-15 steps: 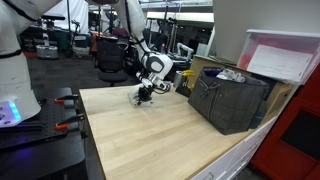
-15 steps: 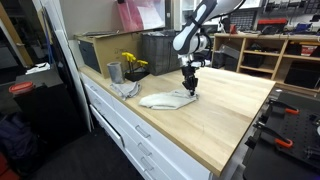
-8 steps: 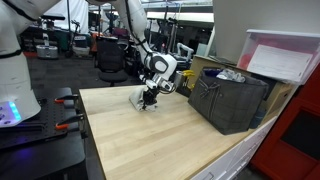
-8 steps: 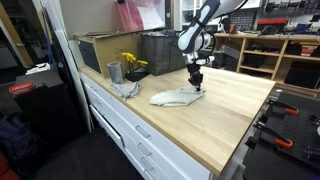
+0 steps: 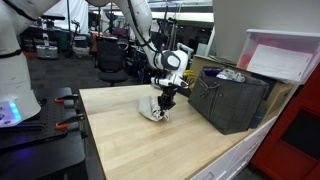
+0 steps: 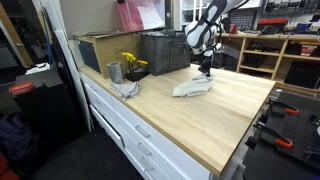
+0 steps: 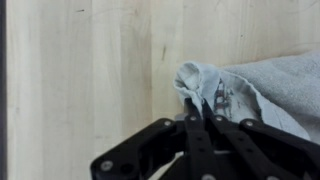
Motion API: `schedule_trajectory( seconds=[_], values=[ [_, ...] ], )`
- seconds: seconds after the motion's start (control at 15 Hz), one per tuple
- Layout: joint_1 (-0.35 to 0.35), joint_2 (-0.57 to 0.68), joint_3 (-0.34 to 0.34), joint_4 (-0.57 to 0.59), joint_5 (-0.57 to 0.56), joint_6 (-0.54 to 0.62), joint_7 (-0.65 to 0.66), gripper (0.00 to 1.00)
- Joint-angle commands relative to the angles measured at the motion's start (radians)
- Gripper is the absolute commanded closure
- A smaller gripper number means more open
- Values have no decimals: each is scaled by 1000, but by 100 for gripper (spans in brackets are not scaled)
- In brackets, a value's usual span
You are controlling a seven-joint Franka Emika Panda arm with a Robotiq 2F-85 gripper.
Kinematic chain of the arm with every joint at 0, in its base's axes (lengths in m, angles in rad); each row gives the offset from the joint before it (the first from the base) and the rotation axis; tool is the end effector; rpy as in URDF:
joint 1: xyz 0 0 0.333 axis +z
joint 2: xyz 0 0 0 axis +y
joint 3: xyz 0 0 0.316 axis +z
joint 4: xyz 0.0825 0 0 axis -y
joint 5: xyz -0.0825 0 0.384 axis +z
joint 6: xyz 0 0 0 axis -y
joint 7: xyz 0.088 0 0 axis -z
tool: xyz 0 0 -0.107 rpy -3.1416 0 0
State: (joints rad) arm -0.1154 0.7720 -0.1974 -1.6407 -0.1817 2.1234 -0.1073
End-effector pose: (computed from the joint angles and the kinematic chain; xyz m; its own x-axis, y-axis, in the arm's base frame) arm 0.6230 -0.1985 0.1524 0.9443 -0.0859 -0.3177 -0.0139 -0.9749 0.2223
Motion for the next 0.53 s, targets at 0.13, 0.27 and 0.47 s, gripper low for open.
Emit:
schedule_trajectory(
  seconds=[0.13, 0.27, 0.47],
  values=[
    [-1, -12, -11, 53, -45, -9, 78, 52],
    [1, -35, -1, 34, -35, 3, 95, 38],
    [-10, -57, 50, 19, 20, 6, 79, 15]
  ],
)
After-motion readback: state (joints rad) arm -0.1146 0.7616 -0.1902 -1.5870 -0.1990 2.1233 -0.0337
